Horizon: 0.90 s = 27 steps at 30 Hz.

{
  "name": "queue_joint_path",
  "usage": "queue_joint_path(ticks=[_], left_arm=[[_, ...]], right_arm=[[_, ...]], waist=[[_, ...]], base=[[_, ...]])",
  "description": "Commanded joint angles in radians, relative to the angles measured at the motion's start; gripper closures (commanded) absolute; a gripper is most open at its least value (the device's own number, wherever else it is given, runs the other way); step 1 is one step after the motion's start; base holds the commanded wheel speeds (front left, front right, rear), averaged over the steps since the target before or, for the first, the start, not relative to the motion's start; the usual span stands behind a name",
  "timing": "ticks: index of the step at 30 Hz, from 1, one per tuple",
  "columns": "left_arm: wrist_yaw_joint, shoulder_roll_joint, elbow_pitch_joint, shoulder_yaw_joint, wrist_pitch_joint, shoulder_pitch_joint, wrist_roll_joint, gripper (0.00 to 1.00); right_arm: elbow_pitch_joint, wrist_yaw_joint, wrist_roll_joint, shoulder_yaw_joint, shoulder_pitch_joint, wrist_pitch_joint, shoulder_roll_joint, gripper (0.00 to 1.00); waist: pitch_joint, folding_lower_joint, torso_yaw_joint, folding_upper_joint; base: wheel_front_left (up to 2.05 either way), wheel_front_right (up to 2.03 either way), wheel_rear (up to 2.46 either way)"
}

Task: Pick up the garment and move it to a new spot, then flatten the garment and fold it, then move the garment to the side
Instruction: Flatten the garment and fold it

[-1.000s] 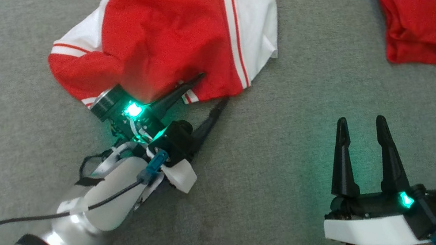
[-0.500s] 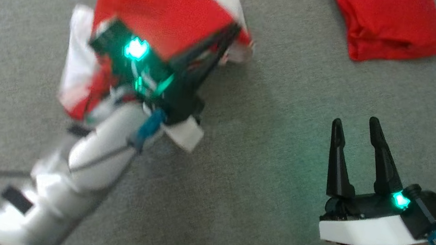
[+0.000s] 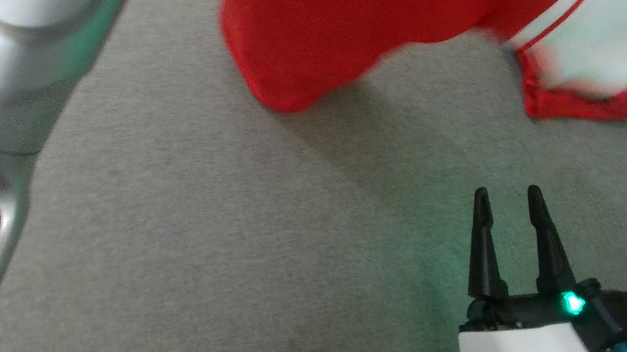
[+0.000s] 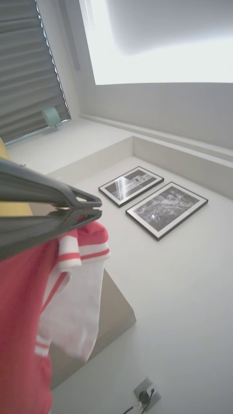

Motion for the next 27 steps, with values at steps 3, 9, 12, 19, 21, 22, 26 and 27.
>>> queue_joint_path(ticks=[3,9,12,19,21,22,26,27], left_arm=[[0.003,0.092,-0.035,0.09,0.007,0.121,-0.083,1.0],[0.073,0.176,-0.072,0.211,0.009,0.559,-0.22,1.0],[0.111,0.168,-0.094,0.261,0.004,0.781,-0.28,1.0],[0.173,0.088,-0.179,0.355,0.0,1.115,-0.32,1.0],[0.189,0.074,-0.21,0.386,0.0,1.173,-0.301,1.0],[0.2,0.07,-0.225,0.399,0.0,1.198,-0.284,1.0],[0.209,0.058,-0.257,0.438,0.0,1.251,-0.26,1.0],[0.206,0.056,-0.261,0.446,0.0,1.262,-0.255,1.0]], right_arm=[[-0.036,-0.001,-0.02,-0.007,-0.001,-0.004,-0.004,0.0],[-0.037,-0.001,-0.049,-0.031,0.009,-0.004,-0.004,0.0],[-0.038,-0.001,-0.06,-0.044,0.013,-0.004,-0.004,0.0],[-0.034,-0.001,-0.077,-0.064,0.033,-0.004,-0.004,0.0],[-0.034,-0.001,-0.08,-0.073,0.036,-0.004,-0.004,0.0],[-0.033,-0.001,-0.082,-0.077,0.037,-0.004,-0.004,0.0],[-0.032,-0.001,-0.088,-0.08,0.04,-0.004,-0.004,0.0],[-0.031,-0.001,-0.091,-0.078,0.04,-0.004,-0.004,0.0]], waist=[[-0.026,0.0001,0.074,0.0],[-0.021,0.0001,0.148,0.0],[-0.011,0.0001,0.183,0.0],[-0.013,0.0001,0.269,0.0],[-0.018,0.0001,0.291,0.0],[-0.02,0.0001,0.3,0.0],[-0.026,0.0001,0.322,0.0],[-0.027,0.0001,0.326,0.0]], base=[[0.0,0.0,0.0],[0.0,0.0,0.0],[0.0,0.0,0.0],[0.0,0.0,0.0],[0.0,0.0,0.0],[0.0,0.0,0.0],[0.0,0.0,0.0],[0.0,0.0,0.0]])
